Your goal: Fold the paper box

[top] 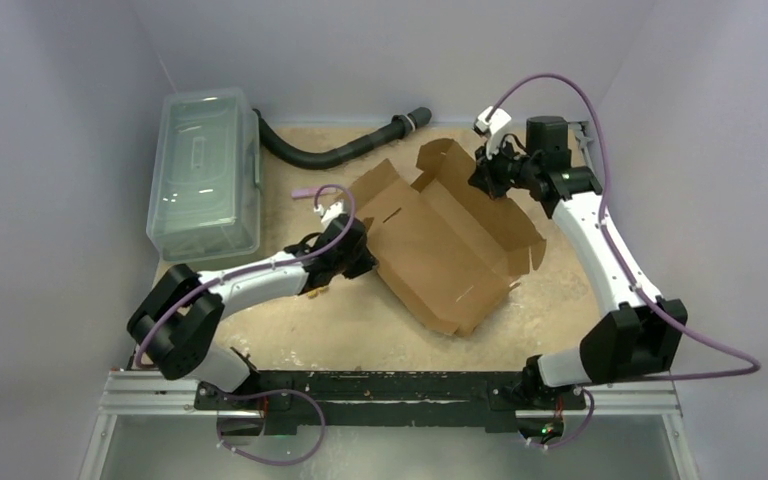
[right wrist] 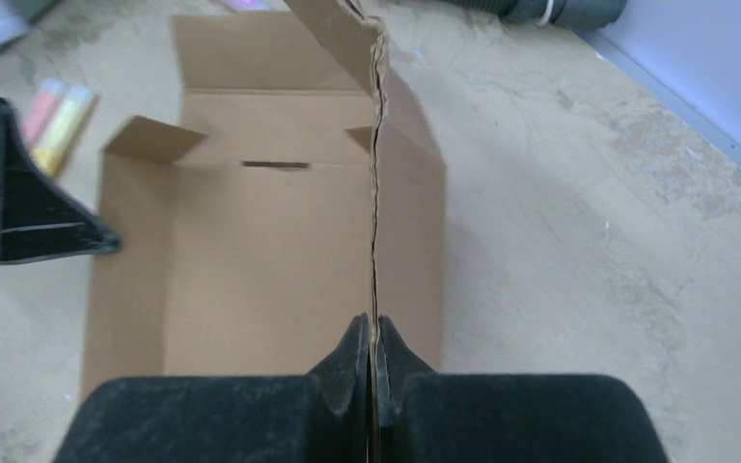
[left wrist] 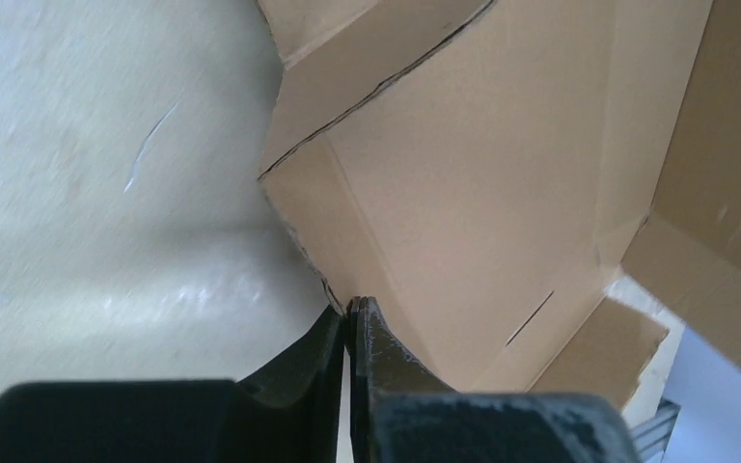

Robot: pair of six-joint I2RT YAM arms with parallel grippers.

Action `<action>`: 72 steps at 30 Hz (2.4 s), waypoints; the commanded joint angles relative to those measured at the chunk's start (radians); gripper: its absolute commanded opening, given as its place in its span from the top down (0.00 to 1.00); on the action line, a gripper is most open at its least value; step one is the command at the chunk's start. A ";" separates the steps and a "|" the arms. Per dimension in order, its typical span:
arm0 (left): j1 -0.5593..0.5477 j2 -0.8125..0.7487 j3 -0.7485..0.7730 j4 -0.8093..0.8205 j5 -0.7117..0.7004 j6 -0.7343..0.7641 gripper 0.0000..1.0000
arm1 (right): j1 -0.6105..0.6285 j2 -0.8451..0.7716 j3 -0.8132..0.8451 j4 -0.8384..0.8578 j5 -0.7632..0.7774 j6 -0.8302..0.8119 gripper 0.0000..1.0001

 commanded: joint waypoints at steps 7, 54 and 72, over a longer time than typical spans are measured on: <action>-0.005 0.213 0.311 -0.153 -0.078 0.293 1.00 | -0.151 -0.224 -0.140 0.177 -0.323 0.157 1.00; 0.092 0.179 0.536 0.127 -0.394 0.838 1.00 | -0.300 -0.313 -0.200 0.694 -0.811 0.905 1.00; 0.099 0.113 0.399 0.350 -0.263 0.927 1.00 | -0.302 -0.295 -0.270 0.725 -0.773 0.901 1.00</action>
